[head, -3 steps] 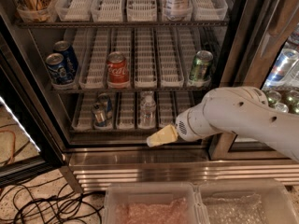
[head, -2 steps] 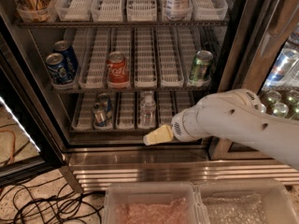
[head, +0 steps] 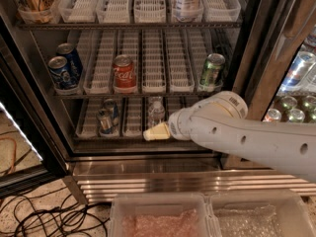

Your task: Pick water bottle from bottom shelf of fridge

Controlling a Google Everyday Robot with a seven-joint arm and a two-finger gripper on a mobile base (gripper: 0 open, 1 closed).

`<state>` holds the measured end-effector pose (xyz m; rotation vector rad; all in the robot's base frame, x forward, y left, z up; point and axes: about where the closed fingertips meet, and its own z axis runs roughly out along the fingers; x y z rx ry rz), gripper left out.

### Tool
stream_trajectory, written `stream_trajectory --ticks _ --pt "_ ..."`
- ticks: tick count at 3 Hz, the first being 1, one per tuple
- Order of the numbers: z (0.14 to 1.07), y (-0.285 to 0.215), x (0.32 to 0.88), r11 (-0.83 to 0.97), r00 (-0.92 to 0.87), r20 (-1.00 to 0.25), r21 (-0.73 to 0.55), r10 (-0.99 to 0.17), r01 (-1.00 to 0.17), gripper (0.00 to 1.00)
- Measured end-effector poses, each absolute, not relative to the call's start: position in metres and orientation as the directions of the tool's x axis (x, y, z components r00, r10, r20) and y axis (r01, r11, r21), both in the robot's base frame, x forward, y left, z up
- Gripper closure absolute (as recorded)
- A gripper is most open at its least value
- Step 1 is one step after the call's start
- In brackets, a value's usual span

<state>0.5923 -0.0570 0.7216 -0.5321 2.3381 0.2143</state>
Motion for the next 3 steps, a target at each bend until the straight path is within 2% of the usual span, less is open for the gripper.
stream_trajectory --ticks 2,3 --pt "0.7241 -0.0580 0.5966 0.908 -0.652 -0.693 -0.010 -0.308 -0.419 0.00" --pt "0.7191 -0.0560 0.6002 0.913 -0.638 -0.721 0.020 -0.268 -0.406 0.00"
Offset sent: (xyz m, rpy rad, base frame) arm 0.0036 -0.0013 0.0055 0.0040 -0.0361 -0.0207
